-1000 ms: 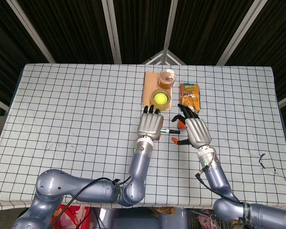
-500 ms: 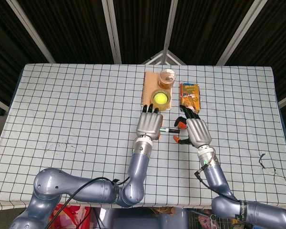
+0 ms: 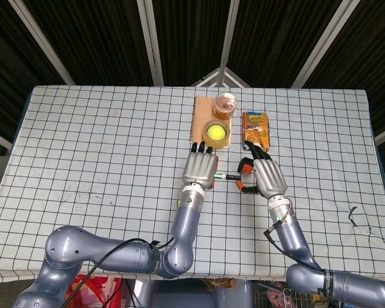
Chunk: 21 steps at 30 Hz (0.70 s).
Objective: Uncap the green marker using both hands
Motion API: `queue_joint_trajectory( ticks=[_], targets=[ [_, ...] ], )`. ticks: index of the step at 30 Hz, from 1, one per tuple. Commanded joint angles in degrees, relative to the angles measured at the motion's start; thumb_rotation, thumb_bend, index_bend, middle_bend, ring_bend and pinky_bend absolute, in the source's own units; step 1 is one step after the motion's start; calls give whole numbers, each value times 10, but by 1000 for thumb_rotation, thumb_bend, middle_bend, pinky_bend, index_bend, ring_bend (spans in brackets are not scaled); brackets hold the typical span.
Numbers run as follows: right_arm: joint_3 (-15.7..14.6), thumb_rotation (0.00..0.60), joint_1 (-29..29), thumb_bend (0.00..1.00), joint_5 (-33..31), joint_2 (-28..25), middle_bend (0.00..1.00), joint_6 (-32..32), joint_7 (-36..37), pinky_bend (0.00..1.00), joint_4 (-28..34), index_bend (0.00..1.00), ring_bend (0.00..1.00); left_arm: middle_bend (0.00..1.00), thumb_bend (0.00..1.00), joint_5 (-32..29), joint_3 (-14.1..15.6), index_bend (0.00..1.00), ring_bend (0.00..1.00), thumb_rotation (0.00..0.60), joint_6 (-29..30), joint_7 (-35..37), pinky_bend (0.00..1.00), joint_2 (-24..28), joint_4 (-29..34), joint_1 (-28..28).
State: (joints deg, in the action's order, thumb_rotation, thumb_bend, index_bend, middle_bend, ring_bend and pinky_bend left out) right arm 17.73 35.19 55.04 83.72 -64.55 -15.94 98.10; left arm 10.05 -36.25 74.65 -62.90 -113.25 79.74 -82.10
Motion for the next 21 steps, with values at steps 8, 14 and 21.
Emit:
queue_joint_trajectory(
  ticks=[8, 14, 21],
  targets=[
    [-2, 600, 4, 310, 2, 2, 83, 1, 4, 168, -2, 577, 104, 171, 483, 2, 1, 603, 0, 600, -2, 8, 0, 1, 0, 1],
    [-3, 600, 6, 313, -4, 2, 83, 1, 3, 168, 0, 577, 105, 173, 483, 5, 3, 605, 0, 600, -5, 13, 0, 1, 0, 1],
    [-4, 600, 9, 325, -5, 3, 83, 2, 3, 168, 0, 582, 106, 175, 483, 8, 4, 607, 0, 600, -6, 17, 0, 2, 0, 1]
  ],
)
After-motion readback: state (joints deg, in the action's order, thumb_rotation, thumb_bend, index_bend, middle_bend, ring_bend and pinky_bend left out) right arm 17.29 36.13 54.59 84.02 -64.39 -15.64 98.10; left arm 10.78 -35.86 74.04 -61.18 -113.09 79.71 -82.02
